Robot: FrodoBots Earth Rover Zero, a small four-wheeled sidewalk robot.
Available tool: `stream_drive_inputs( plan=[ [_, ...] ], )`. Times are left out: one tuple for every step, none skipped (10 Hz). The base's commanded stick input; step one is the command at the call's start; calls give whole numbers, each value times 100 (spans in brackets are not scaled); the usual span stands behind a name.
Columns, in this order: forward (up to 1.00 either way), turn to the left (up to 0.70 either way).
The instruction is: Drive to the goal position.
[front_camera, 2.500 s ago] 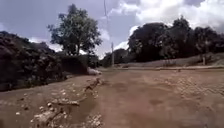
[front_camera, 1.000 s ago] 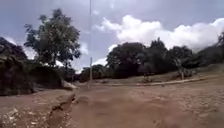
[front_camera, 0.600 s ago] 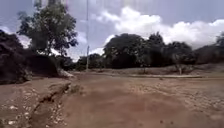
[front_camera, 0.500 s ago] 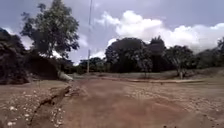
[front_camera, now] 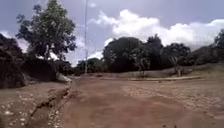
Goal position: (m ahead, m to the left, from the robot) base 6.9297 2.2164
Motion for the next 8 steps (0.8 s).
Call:
stream_drive_inputs(
  plan=[
    [70, -27],
    [70, -27],
    [70, -27],
    [70, -27],
    [70, -27],
    [70, -27],
    [70, -27],
    [70, -27]
  ],
)
